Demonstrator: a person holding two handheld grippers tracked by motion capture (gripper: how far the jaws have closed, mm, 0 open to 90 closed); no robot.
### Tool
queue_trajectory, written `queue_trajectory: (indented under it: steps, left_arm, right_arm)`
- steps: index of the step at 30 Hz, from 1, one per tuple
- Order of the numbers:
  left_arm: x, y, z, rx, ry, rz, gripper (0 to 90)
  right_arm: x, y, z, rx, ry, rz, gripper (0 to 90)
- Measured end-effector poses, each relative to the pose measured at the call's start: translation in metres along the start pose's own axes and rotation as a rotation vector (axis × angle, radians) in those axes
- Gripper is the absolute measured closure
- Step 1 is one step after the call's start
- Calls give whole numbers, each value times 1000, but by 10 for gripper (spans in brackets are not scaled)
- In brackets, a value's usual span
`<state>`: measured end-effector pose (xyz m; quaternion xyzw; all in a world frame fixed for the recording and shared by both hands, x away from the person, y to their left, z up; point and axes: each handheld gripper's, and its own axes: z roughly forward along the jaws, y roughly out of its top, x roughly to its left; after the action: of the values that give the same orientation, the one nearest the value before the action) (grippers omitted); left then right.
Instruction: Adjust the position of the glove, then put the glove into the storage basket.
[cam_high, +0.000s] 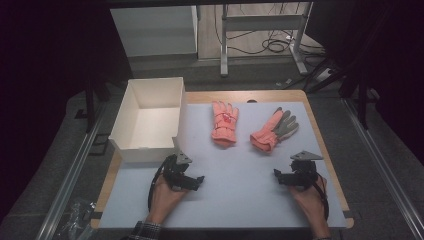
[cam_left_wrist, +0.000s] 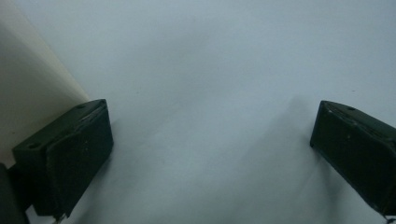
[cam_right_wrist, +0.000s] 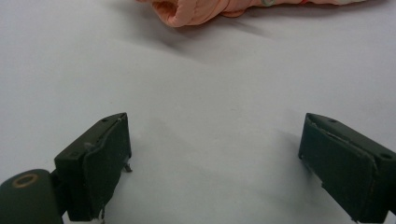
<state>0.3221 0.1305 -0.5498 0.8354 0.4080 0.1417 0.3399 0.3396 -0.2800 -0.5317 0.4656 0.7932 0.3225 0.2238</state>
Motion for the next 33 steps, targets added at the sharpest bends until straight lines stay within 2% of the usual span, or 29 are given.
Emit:
queue_trajectory:
  steps: [13, 16, 21, 24, 29, 33]
  left_arm:
    - [1, 0, 0, -2, -3, 0, 0]
    - [1, 0, 0, -4, -4, -2, 0]
    - [1, 0, 0, -3, -4, -2, 0]
    - [1, 0, 0, -2, -4, -2, 0]
    - [1, 0, 0, -3, -4, -3, 0]
    - [1, 0, 0, -3, -4, -3, 0]
  right_arm:
    - [0, 1, 0, 7, 2, 2, 100]
    - [0, 4, -1, 18, 10, -9, 160]
    - [-2, 14, -3, 23, 7, -37, 198]
    - [-9, 32, -3, 8, 22, -15, 207]
    - [-15, 47, -1, 4, 22, -6, 207]
    - [-21, 60, 2, -22, 29, 4, 250]
